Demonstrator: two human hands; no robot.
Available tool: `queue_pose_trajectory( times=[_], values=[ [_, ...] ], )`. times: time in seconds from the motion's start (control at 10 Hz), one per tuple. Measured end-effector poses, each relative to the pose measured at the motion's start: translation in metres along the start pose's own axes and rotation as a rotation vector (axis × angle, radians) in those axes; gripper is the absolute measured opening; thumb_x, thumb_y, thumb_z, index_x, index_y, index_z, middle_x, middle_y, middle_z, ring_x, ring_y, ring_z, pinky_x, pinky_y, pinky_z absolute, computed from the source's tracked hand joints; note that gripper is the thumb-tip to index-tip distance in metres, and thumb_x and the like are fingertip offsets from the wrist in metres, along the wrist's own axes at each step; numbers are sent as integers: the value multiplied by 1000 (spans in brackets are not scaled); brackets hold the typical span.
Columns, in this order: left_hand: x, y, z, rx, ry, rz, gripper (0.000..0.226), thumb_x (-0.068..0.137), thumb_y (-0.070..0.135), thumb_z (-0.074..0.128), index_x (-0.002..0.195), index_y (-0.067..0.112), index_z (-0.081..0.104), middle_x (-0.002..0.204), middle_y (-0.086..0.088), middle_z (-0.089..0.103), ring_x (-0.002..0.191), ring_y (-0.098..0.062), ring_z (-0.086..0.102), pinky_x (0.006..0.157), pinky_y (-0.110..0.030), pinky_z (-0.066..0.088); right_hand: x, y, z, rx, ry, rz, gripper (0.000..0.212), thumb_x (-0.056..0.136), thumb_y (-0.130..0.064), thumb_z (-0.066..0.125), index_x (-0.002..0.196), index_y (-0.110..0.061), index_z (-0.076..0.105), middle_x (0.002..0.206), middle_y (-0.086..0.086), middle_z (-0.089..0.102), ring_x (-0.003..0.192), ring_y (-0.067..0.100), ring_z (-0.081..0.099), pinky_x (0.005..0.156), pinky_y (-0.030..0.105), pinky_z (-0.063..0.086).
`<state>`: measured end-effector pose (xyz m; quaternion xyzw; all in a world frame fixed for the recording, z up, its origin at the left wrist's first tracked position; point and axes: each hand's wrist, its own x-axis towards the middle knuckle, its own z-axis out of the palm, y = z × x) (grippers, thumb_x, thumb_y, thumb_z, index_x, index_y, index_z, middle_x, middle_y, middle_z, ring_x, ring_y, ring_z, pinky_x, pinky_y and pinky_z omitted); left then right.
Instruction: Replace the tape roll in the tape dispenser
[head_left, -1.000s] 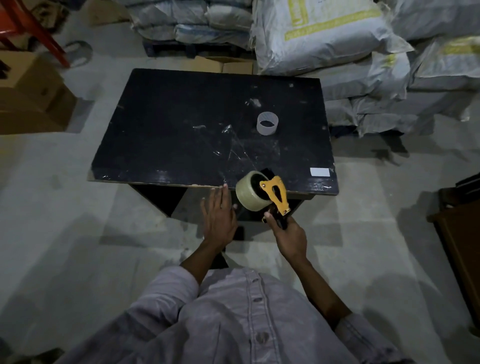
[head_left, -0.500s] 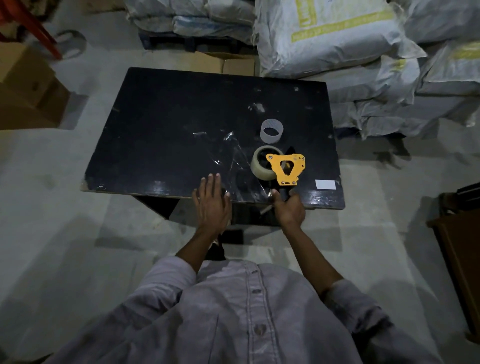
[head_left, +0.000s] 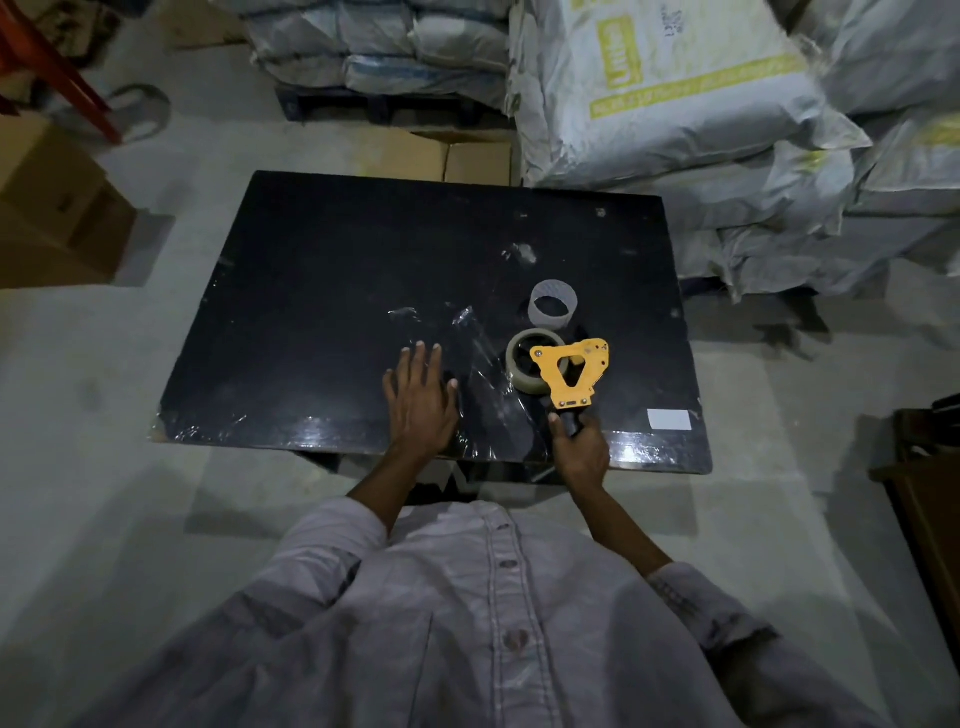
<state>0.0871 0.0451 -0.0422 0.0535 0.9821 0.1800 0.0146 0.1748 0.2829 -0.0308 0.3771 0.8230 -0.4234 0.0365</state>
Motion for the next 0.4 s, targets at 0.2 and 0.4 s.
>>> queue_pose_trajectory(
  times=[0.2,0.4],
  values=[
    [12,8,0,25,-34,25,67,115,50,31,175,19,31,183,-12,26,170,-36,19,131,-67,24,21,1,6,-1,-30,24,62,102,-39,80,138,4,53,137,30,68,128,51,66,102,52,55],
    [-10,15,9,4,-2,21,69,114,52,27,173,19,32,183,-12,27,170,-34,20,131,-66,26,13,14,2,-139,129,-280,92,92,-44,87,159,-3,39,157,25,41,143,46,45,112,58,47]
  ],
)
